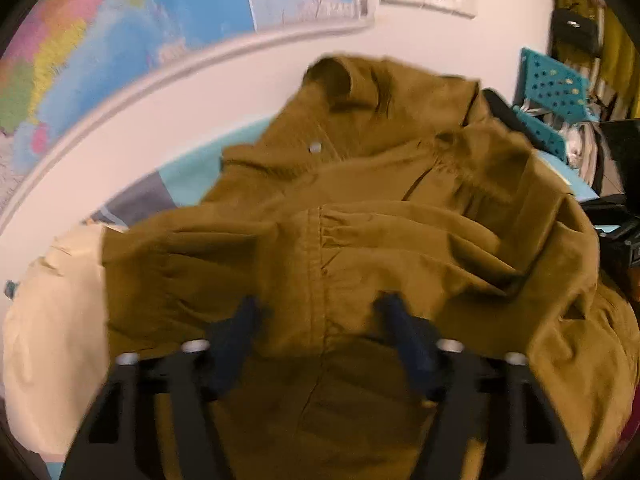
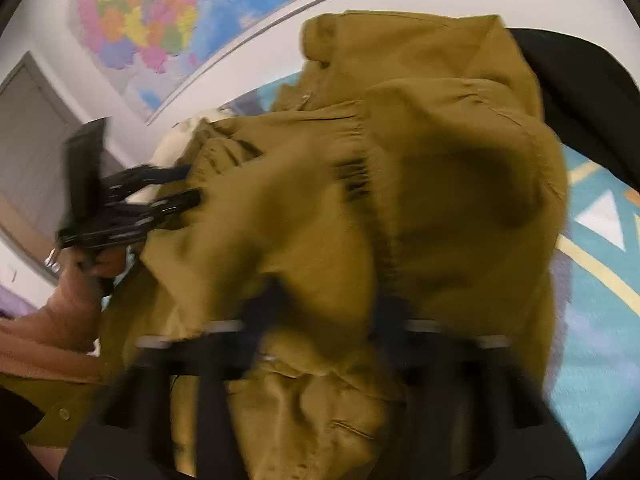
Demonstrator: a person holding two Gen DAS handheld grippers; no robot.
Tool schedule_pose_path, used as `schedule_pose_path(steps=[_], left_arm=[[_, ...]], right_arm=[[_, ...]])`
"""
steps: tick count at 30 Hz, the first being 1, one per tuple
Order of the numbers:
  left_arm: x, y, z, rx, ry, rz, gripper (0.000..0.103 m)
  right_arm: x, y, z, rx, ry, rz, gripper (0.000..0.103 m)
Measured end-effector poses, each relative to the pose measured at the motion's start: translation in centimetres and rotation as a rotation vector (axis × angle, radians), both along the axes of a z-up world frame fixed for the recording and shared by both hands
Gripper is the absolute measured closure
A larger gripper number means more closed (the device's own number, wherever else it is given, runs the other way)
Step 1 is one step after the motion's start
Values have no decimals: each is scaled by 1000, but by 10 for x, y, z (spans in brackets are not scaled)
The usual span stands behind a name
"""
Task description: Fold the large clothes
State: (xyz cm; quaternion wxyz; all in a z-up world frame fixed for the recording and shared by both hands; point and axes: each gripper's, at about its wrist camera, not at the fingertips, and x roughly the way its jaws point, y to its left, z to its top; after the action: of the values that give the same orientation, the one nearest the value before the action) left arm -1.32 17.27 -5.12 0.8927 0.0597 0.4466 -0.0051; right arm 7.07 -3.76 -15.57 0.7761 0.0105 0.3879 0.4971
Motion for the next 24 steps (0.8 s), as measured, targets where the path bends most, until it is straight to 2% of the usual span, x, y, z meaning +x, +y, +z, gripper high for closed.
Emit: schedule_pose_path(steps=[1, 3, 4, 7, 9, 10, 11, 13, 15, 16, 19, 20, 21, 22, 24], left_arm=[[3, 1, -2, -3, 7, 13, 65], [7, 5, 0, -24, -10, 36, 79], [5, 6, 3, -33, -28, 39, 82], [3, 12, 16, -72, -98, 67, 83], [3, 15, 22, -80, -153, 104, 82], [5, 16, 21, -84, -156, 118, 81], [8, 14, 18, -76, -148, 128, 80], [17, 9, 5, -3, -115, 150, 73], [22, 8, -5, 34, -92, 160, 66], [24, 9, -10, 36, -78, 164, 64], [18, 17, -6, 18, -84, 189, 50], [15, 21, -4, 9, -90, 199, 40], [10, 26, 1, -13, -100, 209, 36], [2, 33, 7, -56, -125, 209, 36], [-7, 40, 13, -90, -151, 215, 35]], right_arm=[[-3, -3, 8, 4, -31, 1, 95], [-8, -16, 27, 1, -97, -34, 97], [-9, -23, 36, 11, -120, -50, 97], [-12, -45, 72, -67, -273, -158, 97], [-6, -50, 84, -124, -312, -192, 96], [1, -48, 82, -155, -306, -205, 92], [10, -45, 74, -195, -287, -226, 86], [25, -37, 53, -257, -233, -209, 84], [39, -26, 31, -316, -189, -245, 64], [43, -27, 24, -326, -172, -260, 45], [45, -38, 21, -245, -150, -284, 44], [42, -45, 26, -205, -154, -297, 44], [36, -54, 33, -162, -176, -324, 44], [31, -58, 40, -135, -197, -346, 44], [14, -69, 57, -61, -268, -375, 43]])
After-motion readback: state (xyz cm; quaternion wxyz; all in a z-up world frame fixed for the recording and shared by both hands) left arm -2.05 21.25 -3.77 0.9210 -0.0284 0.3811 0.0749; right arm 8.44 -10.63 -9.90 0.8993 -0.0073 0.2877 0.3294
